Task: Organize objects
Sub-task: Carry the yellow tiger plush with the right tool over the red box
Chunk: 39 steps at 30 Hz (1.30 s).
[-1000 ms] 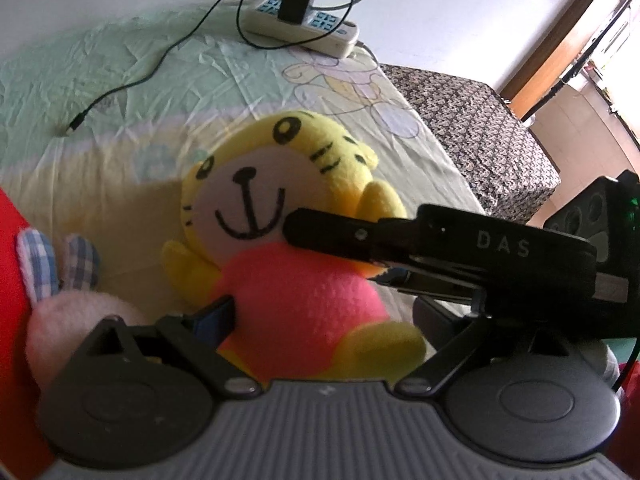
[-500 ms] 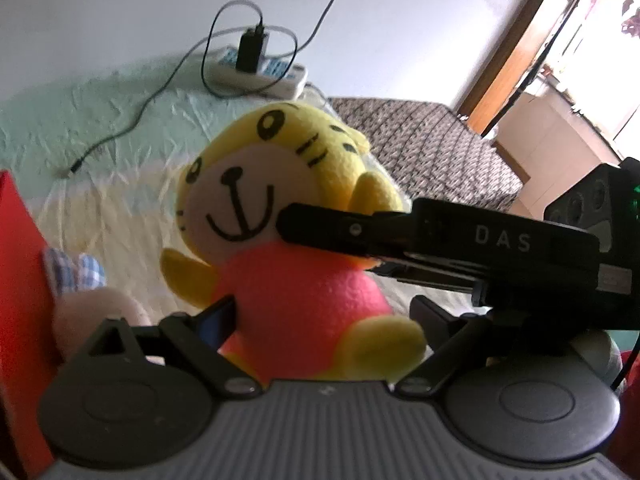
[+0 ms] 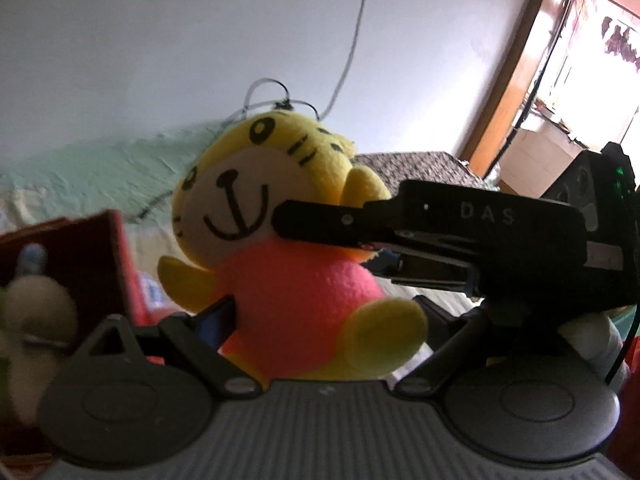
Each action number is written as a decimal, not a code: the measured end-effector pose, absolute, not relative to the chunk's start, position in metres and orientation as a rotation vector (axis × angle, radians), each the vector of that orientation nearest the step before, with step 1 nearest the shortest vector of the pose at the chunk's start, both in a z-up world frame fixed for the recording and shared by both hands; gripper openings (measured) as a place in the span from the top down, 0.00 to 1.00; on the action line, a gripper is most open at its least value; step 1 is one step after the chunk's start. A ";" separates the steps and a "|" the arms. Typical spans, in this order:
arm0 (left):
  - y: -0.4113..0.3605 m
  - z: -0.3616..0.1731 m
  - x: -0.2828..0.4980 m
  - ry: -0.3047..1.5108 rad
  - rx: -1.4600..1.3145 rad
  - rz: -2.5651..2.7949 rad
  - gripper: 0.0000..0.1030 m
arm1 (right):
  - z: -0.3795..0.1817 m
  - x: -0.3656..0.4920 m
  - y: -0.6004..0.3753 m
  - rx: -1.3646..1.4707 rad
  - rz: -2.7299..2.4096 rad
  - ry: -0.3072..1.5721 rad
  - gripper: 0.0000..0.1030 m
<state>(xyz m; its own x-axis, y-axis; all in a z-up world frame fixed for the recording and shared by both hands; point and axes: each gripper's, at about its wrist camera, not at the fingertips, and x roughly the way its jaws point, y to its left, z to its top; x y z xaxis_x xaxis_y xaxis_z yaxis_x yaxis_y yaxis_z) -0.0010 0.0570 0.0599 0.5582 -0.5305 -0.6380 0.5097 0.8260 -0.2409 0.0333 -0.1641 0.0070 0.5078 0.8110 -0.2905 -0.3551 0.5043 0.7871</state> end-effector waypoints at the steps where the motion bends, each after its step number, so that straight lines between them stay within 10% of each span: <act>1: 0.065 0.063 -0.001 0.753 -0.032 -0.606 0.11 | 0.009 0.034 -0.158 0.723 0.792 0.718 0.51; 39: 0.196 0.025 0.031 0.824 -0.121 -0.619 0.14 | 0.031 0.000 0.026 0.078 0.603 0.704 0.51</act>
